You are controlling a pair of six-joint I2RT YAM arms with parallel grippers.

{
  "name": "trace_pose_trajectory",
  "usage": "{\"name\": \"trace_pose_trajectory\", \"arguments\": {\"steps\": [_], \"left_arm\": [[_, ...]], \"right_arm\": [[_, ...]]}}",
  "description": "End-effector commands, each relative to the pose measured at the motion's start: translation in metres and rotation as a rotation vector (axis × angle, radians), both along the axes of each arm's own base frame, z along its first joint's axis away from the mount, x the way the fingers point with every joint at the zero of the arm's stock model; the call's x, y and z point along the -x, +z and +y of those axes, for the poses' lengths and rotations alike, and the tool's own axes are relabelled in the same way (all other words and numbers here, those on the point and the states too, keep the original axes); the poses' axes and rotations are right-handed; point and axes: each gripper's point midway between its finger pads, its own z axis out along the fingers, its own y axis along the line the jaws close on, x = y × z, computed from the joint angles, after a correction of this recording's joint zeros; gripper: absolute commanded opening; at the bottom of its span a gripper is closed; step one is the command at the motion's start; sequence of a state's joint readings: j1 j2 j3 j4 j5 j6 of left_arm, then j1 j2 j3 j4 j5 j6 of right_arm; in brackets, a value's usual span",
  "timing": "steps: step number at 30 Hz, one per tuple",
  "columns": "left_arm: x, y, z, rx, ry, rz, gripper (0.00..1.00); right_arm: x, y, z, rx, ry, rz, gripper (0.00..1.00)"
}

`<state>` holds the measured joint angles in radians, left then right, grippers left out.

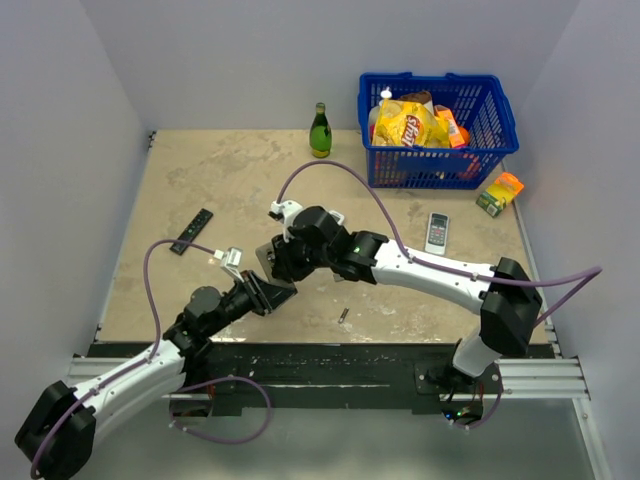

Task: Load the batteries into the remote control
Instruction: Load the battery into the remote control.

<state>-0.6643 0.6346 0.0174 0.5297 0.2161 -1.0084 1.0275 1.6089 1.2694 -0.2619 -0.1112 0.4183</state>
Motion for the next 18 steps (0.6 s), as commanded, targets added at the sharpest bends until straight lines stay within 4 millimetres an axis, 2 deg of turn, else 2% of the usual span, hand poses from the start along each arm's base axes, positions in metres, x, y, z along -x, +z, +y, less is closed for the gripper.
{"name": "trace_pose_trajectory", "arguments": {"steps": [1,10,18], "left_arm": [[0.022,0.048,-0.017,0.120,-0.144,-0.140,0.00],[0.009,0.038,-0.011,0.068,-0.065,-0.098,0.00],[0.004,0.026,-0.007,0.043,-0.028,-0.062,0.00]], "right_arm": [[-0.023,0.014,0.002,-0.013,-0.058,-0.099,0.27],[-0.022,0.015,-0.004,0.009,-0.061,-0.106,0.31],[-0.022,0.028,-0.010,0.001,-0.064,-0.129,0.42]]}}
